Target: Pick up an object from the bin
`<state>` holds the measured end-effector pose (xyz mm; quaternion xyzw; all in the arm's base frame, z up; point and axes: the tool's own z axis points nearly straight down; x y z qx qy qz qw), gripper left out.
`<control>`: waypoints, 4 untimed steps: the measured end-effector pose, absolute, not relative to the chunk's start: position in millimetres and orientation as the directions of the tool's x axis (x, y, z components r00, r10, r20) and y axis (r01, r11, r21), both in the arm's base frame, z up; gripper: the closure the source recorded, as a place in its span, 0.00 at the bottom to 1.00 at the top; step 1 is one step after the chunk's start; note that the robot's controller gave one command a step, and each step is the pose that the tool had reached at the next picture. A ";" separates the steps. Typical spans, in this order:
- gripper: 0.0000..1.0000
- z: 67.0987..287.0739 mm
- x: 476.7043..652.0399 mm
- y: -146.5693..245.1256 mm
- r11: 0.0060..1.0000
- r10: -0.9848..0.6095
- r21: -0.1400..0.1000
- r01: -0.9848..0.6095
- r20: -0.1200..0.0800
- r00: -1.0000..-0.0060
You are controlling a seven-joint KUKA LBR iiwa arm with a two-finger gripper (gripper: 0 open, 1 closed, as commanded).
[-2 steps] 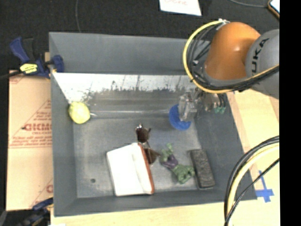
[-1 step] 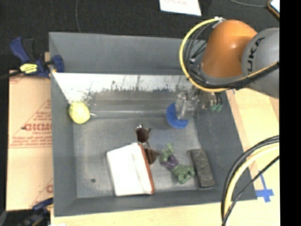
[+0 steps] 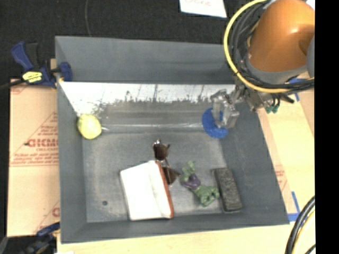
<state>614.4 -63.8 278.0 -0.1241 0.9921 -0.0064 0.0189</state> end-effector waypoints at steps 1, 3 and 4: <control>1.00 203.9 629.7 -60.7 0.961 -0.276 -0.017 -0.275 -0.039 -0.960; 1.00 220.9 605.4 -56.9 0.943 -0.332 -0.023 -0.331 -0.040 -0.942; 1.00 130.8 631.6 -10.5 0.956 -0.293 -0.008 -0.293 -0.027 -0.956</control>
Offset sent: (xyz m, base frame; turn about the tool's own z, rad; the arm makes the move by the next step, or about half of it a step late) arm 0.0099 0.0454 -0.0247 0.1329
